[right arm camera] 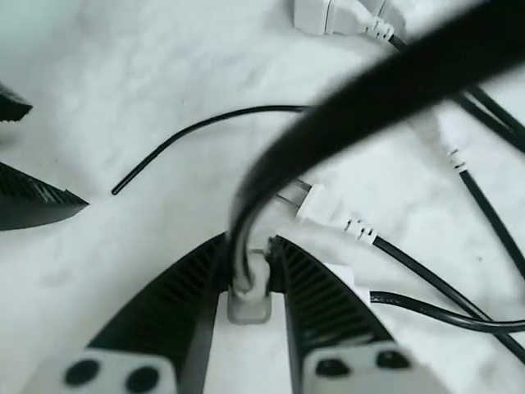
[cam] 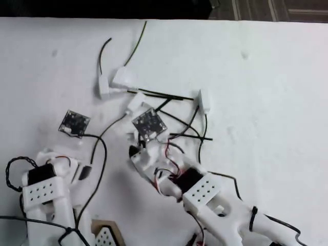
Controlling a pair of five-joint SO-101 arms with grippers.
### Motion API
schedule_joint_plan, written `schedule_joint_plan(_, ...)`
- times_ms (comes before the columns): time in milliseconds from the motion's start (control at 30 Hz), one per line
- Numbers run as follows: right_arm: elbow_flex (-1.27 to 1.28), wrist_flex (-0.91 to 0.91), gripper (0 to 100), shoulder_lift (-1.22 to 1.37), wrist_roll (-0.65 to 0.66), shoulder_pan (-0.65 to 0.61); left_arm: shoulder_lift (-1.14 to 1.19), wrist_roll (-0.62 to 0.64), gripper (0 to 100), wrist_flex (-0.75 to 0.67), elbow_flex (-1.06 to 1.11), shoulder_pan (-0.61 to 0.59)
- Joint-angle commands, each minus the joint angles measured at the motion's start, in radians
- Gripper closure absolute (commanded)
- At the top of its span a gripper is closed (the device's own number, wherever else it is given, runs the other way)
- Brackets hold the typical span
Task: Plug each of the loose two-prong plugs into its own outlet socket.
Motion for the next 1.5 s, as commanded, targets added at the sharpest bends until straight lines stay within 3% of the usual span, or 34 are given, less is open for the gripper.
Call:
schedule_joint_plan(0,0.009,-0.053,98.1,-0.016,0.028,0.010,-0.021,-0.009,69,-0.015,-0.003,-0.007)
schedule_joint_plan(467,-0.032,-0.165,98.1,0.205,0.031,0.015,-0.021,-0.009,69,-0.015,-0.002,-0.007)
schedule_joint_plan(933,-0.008,-0.157,98.1,0.220,0.034,0.010,-0.021,-0.009,69,-0.015,-0.002,-0.007)
schedule_joint_plan(1267,-0.072,-0.154,98.1,0.375,0.158,0.008,-0.021,-0.009,69,-0.015,-0.002,-0.007)
schedule_joint_plan(1467,-0.120,-0.053,98.1,0.387,0.198,0.010,-0.021,-0.009,69,-0.015,-0.002,-0.007)
